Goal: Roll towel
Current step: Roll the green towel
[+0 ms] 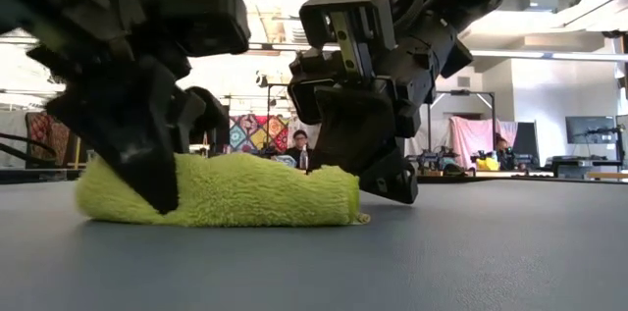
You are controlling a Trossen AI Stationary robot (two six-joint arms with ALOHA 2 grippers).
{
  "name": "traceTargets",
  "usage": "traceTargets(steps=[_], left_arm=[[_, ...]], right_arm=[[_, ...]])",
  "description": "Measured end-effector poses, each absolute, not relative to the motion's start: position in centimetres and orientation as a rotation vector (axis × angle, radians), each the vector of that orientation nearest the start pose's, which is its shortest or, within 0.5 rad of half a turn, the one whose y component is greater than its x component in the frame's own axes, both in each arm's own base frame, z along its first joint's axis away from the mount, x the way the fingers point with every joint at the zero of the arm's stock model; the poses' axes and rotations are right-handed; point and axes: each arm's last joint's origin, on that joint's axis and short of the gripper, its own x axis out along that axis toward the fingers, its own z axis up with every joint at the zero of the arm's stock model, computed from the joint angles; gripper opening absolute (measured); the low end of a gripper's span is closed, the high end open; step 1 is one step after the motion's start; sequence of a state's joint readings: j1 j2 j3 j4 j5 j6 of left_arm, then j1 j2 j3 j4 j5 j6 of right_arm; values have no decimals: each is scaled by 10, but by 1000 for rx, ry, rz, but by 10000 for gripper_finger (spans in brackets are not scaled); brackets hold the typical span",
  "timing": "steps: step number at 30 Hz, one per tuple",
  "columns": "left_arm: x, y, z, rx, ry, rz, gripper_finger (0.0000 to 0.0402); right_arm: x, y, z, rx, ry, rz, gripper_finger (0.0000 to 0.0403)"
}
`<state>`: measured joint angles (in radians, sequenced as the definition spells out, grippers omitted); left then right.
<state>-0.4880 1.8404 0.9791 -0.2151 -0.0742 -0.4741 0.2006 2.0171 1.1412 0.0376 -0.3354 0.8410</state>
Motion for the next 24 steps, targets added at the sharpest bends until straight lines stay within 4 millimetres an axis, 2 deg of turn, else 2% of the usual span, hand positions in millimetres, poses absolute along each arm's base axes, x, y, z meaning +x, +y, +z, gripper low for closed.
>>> traceTargets(steps=[7,10,17,20,24], left_arm=[[315,-152,129,-325,1104,-330,5],[316,-149,128,-364,1093,-337,4],[292,-139,101,-663,952,-353,2],[285,-132,98,-777,875,-362,2],[283,-128,96,-831,882,-364,2]], right_arm=[[388,88,129,828,1027,173,42],[386,88,132,819,1035,176,43],[383,92,132,838,1084,198,43],[380,96,132,822,1112,234,43],[378,98,132,817,1129,246,43]])
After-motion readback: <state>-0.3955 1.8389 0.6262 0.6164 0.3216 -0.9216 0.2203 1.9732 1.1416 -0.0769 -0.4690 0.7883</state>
